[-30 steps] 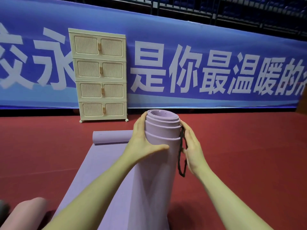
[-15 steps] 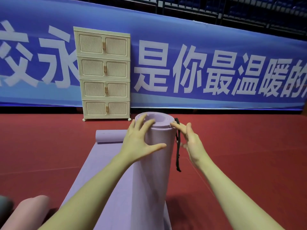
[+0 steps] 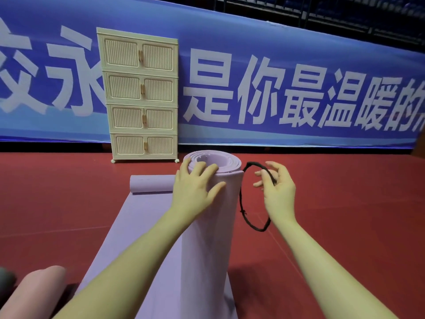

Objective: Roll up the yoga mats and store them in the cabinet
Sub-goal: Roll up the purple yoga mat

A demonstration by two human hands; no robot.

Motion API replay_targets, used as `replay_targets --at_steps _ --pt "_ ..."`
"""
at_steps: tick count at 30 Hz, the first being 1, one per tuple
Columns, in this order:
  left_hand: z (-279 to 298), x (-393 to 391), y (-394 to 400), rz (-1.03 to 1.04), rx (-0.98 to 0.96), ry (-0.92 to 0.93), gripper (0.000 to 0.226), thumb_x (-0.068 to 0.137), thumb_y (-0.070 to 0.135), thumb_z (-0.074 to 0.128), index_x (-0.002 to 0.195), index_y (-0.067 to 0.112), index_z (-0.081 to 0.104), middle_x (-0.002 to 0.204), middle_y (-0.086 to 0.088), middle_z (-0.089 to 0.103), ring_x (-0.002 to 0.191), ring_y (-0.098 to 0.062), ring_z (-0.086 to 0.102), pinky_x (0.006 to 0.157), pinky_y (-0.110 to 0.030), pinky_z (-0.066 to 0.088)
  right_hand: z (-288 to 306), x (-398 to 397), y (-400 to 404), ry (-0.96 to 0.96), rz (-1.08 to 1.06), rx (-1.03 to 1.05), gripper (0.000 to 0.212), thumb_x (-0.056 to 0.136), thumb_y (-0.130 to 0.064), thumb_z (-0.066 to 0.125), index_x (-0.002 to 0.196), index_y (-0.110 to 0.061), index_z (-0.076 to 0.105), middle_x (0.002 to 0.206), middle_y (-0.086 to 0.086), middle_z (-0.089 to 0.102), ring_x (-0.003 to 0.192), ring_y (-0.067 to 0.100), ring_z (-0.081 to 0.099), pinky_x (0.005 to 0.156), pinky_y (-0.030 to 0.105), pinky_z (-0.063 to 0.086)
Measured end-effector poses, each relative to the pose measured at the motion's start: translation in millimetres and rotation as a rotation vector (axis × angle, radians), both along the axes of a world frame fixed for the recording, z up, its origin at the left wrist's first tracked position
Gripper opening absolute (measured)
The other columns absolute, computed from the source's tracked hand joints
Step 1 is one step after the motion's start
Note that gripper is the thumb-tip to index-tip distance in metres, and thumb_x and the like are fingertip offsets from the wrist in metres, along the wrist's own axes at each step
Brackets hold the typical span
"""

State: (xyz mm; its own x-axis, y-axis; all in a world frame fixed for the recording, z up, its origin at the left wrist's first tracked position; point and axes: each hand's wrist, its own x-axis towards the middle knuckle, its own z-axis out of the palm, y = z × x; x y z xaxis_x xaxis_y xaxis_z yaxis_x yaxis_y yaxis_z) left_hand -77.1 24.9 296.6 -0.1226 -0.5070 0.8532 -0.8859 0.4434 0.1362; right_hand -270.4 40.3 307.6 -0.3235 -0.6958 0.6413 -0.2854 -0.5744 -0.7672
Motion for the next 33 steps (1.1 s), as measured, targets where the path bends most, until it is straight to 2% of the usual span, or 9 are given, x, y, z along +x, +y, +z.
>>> replay_targets --at_steps 4,7,12,17,20,24,26,29,33 --pt "2.3 -12.1 8.2 0.117 0.145 0.035 0.040 0.085 0.047 0.055 0.111 0.018 0.064 0.107 -0.004 0.061 0.120 -0.055 0.041 0.090 -0.076 0.028 -4.4 -13.9 10.7 0.104 -0.175 0.006 0.020 0.090 -0.007 0.056 0.086 -0.026 0.061 0.076 -0.008 0.065 0.070 0.017 0.061 0.070 0.036 0.050" --pt "5.7 -17.9 13.0 0.206 0.311 0.046 0.042 0.092 0.047 0.052 0.126 0.023 0.054 0.129 0.000 0.050 0.131 -0.053 0.027 0.101 -0.072 0.016 -5.0 -24.9 24.2 0.197 -0.283 -0.010 0.014 0.090 -0.007 0.057 0.090 -0.018 0.065 0.087 -0.004 0.063 0.082 0.014 0.058 0.078 0.033 0.047" --pt "12.9 -22.7 24.1 0.175 0.354 -0.005 0.045 0.091 0.049 0.052 0.127 0.022 0.054 0.128 0.000 0.053 0.122 -0.051 0.037 0.103 -0.059 0.026 -0.6 -30.5 47.9 0.188 0.023 0.028 0.028 0.085 0.000 0.064 0.079 -0.028 0.066 0.087 0.004 0.065 0.076 0.000 0.057 0.073 0.010 0.041" --pt "10.0 -29.0 59.0 0.044 0.324 0.139 0.050 0.091 0.060 0.033 0.122 0.032 0.061 0.125 0.012 0.056 0.133 -0.043 0.028 0.110 -0.064 0.005 8.2 -21.1 66.8 0.128 0.168 0.060 0.028 0.084 -0.009 0.069 0.081 -0.037 0.068 0.093 -0.003 0.054 0.079 -0.003 0.051 0.078 0.015 0.037" --pt "10.7 -28.8 83.1 -0.009 0.315 0.119 0.074 0.078 0.073 0.014 0.125 0.037 0.059 0.130 0.016 0.052 0.137 -0.035 0.024 0.111 -0.061 0.009 13.0 -14.7 71.6 0.147 0.169 0.083 0.022 0.083 -0.017 0.070 0.083 -0.039 0.069 0.106 -0.010 0.046 0.108 0.008 0.049 0.094 0.023 0.035" --pt "5.5 -29.2 97.6 -0.022 0.310 0.043 0.076 0.070 0.082 0.032 0.126 0.037 0.058 0.128 0.011 0.055 0.133 -0.036 0.032 0.110 -0.059 0.019 14.7 -4.3 79.1 0.126 0.246 0.095 0.017 0.085 -0.014 0.069 0.088 -0.031 0.071 0.121 -0.006 0.046 0.118 0.005 0.044 0.089 0.003 0.033" --pt "-3.9 -29.5 96.9 -0.055 0.162 0.039 0.059 0.079 0.067 0.046 0.116 0.026 0.066 0.115 0.004 0.063 0.120 -0.040 0.045 0.104 -0.060 0.033 11.9 2.2 78.8 0.101 0.273 0.095 0.019 0.085 -0.011 0.068 0.087 -0.030 0.070 0.123 -0.002 0.048 0.117 0.005 0.046 0.082 0.000 0.034" --pt "-16.0 -27.0 90.0 -0.155 -0.085 0.162 0.039 0.090 0.042 0.049 0.100 0.013 0.073 0.101 -0.003 0.069 0.104 -0.025 0.042 0.100 -0.052 0.040 5.1 12.1 75.1 0.059 0.281 0.041 0.023 0.084 -0.010 0.069 0.090 -0.033 0.069 0.126 -0.001 0.048 0.118 0.005 0.047 0.087 0.005 0.037" --pt "-9.0 -14.5 86.6 -0.305 -0.045 0.354 0.031 0.094 0.033 0.047 0.108 0.019 0.071 0.119 0.004 0.060 0.106 -0.014 0.046 0.100 -0.021 0.031 -3.2 15.7 65.0 -0.005 0.232 -0.001 0.037 0.079 -0.014 0.074 0.109 -0.031 0.060 0.122 -0.005 0.045 0.112 0.004 0.051 0.089 0.010 0.039"
